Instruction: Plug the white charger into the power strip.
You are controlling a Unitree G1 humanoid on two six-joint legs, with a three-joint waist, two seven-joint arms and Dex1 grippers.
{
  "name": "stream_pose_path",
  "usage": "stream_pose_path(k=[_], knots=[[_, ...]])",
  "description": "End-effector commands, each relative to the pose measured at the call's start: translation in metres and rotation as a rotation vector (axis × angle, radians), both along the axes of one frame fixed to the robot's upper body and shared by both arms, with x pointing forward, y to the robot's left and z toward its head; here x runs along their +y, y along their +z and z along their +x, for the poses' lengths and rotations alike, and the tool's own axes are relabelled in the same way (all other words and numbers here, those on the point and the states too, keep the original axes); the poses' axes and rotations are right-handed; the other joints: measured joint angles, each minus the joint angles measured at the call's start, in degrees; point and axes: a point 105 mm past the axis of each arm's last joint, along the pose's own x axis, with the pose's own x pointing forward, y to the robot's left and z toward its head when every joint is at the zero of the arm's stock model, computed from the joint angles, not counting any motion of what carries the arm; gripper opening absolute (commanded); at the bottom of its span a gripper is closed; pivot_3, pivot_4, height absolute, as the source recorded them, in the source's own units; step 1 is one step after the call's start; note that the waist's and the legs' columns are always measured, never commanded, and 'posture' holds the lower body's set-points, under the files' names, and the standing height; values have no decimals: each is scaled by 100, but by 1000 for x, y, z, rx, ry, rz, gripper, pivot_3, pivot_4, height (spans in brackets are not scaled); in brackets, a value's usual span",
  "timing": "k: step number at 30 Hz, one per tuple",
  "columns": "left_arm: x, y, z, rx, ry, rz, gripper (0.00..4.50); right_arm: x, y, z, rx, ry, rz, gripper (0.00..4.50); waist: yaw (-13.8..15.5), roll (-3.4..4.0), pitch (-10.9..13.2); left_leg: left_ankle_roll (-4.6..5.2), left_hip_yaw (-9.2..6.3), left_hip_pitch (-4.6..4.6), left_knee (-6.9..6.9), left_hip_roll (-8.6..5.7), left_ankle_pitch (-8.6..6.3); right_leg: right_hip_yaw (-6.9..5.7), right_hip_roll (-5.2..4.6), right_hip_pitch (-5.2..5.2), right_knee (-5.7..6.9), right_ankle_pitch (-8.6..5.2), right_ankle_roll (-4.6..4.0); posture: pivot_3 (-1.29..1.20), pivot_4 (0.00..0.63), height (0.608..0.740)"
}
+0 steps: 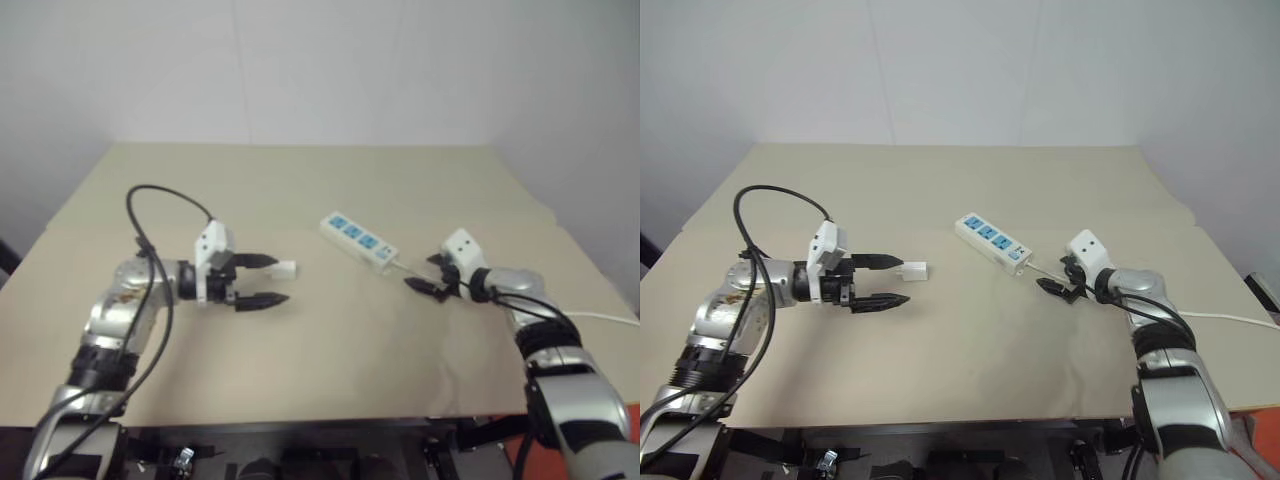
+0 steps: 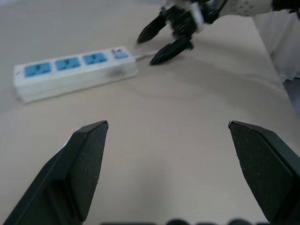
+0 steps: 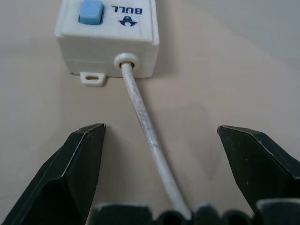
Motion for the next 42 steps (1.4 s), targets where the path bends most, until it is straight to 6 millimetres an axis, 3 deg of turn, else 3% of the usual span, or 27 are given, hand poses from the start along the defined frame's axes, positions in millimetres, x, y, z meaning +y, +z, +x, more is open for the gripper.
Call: stream_pose_path(k=[1, 4, 14, 21, 28, 32, 36, 37, 42], knots=[[-4, 9, 0, -62, -13, 7, 4500, -1, 3, 4, 13, -9, -9, 4208, -25, 0, 0, -1, 0, 3, 0, 0, 1, 0, 0, 2, 1, 0, 0, 0, 150, 740], [-3, 5, -2, -62, -11, 19, 4500, 4, 4, 5, 20, 8, -12, 3575, -61, 0, 0, -2, 0, 10, 1, 0, 1, 0, 0, 4, -1, 0, 0, 0, 150, 740], [-6, -1, -9, -48, -20, 3, 4500, 22, 8, 4, -18, 104, -17, 60, -111, 1, 0, -3, -4, 8, -2, 4, 2, 0, 0, 3, 12, 0, 0, 0, 150, 740], [-5, -3, -9, -57, -16, 16, 4500, 2, 4, -16, -78, 190, -99, 20, -96, 1, 0, -3, -5, 8, -2, 3, 2, -1, -1, 4, 11, 0, 0, 0, 150, 740], [2, -6, -8, -55, 5, 38, 4500, -34, 3, -74, -86, 360, -153, 20, 49, 1, 0, 1, -6, 4, 0, 0, -1, -4, -4, 6, 4, 0, 1, 0, 150, 740], [3, -6, -8, -57, 4, 35, 4500, -38, 9, -109, -65, 487, -117, 20, 57, 2, 0, 1, -4, 10, 1, 0, -1, 0, -3, 8, -12, 0, 1, 0, 150, 740], [1, -8, -8, -52, -5, 44, 4500, -37, 8, -111, -53, 457, -102, 20, -40, 2, 0, 2, -2, 27, 1, 2, -1, 13, 1, 15, -3, 1, 1, 0, 150, 740], [1, -10, -8, -51, -7, 49, 4500, -37, 7, -110, -50, 444, -105, 687, -51, 2, 0, 2, -3, 29, 0, 2, -1, 13, 1, 15, 0, 1, 1, 0, 150, 740], [0, -9, -8, -51, -9, 49, 4500, -30, 11, -106, -95, 406, -64, 2352, -19, 2, 0, 2, -4, 25, -1, 1, -1, 12, 3, 12, -6, 0, 1, 0, 150, 740]])
